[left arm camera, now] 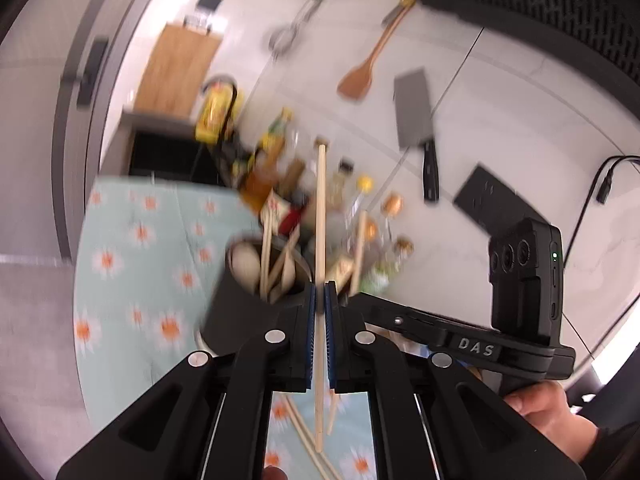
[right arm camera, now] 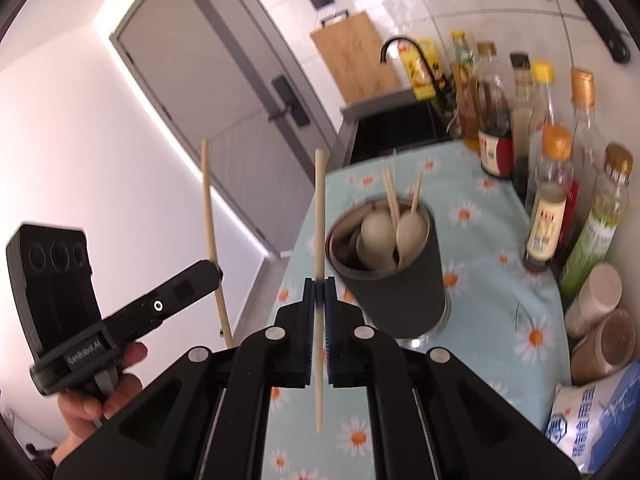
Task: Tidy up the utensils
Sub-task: 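Lift both chopsticks into the black holder and open both tools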
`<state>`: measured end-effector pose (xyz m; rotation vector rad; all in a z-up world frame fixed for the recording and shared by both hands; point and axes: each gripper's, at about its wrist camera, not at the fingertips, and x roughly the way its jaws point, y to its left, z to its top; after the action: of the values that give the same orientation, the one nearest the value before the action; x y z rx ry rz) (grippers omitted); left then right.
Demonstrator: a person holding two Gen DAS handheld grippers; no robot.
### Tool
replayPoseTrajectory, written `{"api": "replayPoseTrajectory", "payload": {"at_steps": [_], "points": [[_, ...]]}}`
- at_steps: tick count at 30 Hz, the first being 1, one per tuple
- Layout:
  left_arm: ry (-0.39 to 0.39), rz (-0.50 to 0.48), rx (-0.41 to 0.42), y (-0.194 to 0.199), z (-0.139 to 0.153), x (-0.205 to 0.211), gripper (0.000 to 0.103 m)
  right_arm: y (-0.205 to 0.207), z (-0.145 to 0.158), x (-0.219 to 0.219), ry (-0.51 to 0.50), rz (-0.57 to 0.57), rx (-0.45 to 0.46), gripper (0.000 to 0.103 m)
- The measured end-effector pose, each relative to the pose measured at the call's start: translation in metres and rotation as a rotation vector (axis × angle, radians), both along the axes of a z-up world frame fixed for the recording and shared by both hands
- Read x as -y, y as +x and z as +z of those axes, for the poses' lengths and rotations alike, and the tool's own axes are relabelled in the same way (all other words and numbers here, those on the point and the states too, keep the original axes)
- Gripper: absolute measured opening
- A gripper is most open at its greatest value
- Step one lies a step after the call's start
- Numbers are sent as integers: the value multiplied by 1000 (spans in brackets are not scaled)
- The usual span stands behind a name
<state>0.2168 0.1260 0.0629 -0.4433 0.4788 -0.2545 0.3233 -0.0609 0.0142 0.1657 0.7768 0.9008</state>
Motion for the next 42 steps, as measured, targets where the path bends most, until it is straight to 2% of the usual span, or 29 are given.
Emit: {"api": "replayPoseTrajectory", "payload": {"at_steps": [4,7,14,18,24,31,37,42], "points": [[13,31,103,13,13,-6,4,15,19,1,69,-55,103,6],[9,37,172,27,21,-10,4,27,35,5,121,-87,147,6],[32,61,242,54,31,-14,4,65,49,3,172,-155,153,6],[46,90,282,69,32,-15,4,71,54,-1,174,-202,232,6],[39,96,334,82,27,-16,4,81,49,-4,210,-201,232,6],[21,116,283,99,1,-17,4,86,34,-15,150,-200,218,6],[70,113,224,109,-19,-6,4,83,12,-21,97,-212,212,6],[107,110,154,112,-37,2,5,86,-3,-20,83,-211,157,6]]}}
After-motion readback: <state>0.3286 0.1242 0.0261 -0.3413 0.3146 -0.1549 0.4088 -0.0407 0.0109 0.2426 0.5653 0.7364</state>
